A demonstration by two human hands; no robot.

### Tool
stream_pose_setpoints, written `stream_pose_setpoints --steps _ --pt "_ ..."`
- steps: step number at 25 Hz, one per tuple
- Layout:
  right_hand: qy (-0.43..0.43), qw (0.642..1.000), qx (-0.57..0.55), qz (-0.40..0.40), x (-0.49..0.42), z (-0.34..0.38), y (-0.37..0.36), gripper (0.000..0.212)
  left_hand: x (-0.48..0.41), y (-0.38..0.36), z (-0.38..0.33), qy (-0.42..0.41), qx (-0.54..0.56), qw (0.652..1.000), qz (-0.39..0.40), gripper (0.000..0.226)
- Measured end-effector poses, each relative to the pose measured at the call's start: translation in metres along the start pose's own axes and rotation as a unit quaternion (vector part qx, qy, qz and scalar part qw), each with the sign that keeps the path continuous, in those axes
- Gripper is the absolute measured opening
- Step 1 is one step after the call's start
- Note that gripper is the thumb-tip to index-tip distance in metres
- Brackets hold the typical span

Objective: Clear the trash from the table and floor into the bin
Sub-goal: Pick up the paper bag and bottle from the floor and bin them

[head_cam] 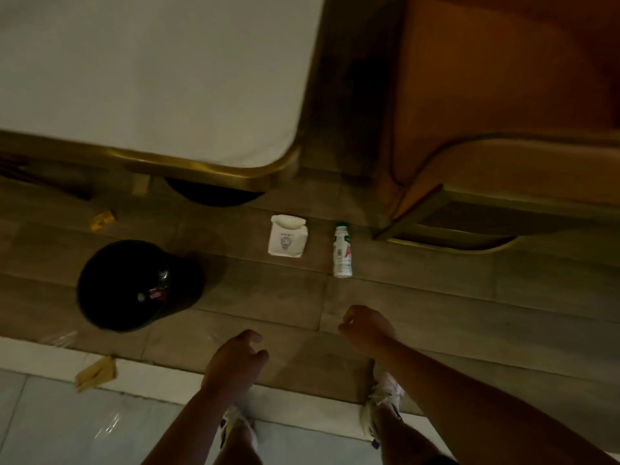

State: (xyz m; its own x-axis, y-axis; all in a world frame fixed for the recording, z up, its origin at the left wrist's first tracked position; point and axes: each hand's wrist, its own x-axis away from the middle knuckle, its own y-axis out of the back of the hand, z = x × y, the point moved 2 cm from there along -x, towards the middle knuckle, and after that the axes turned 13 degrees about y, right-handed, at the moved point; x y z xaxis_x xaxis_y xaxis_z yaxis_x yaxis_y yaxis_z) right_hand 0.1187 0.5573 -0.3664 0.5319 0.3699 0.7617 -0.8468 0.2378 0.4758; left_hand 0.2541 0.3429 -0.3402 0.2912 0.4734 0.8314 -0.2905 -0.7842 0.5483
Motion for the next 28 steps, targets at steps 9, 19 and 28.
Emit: stream_pose_setpoints --steps 9,19,28 --pt "0.005 0.997 -0.01 -0.071 -0.098 -0.104 0.001 0.027 -0.111 -0.074 -0.083 -0.047 -0.059 0.997 -0.015 0.037" --pt "0.113 0.979 0.073 -0.153 -0.318 -0.128 -0.02 0.058 -0.326 -0.083 -0.137 -0.147 -0.112 0.968 -0.171 0.04" --pt "0.139 0.951 0.199 -0.19 -0.42 -0.14 -0.008 0.106 -0.474 -0.088 -0.132 -0.078 -0.131 0.962 -0.226 0.1"
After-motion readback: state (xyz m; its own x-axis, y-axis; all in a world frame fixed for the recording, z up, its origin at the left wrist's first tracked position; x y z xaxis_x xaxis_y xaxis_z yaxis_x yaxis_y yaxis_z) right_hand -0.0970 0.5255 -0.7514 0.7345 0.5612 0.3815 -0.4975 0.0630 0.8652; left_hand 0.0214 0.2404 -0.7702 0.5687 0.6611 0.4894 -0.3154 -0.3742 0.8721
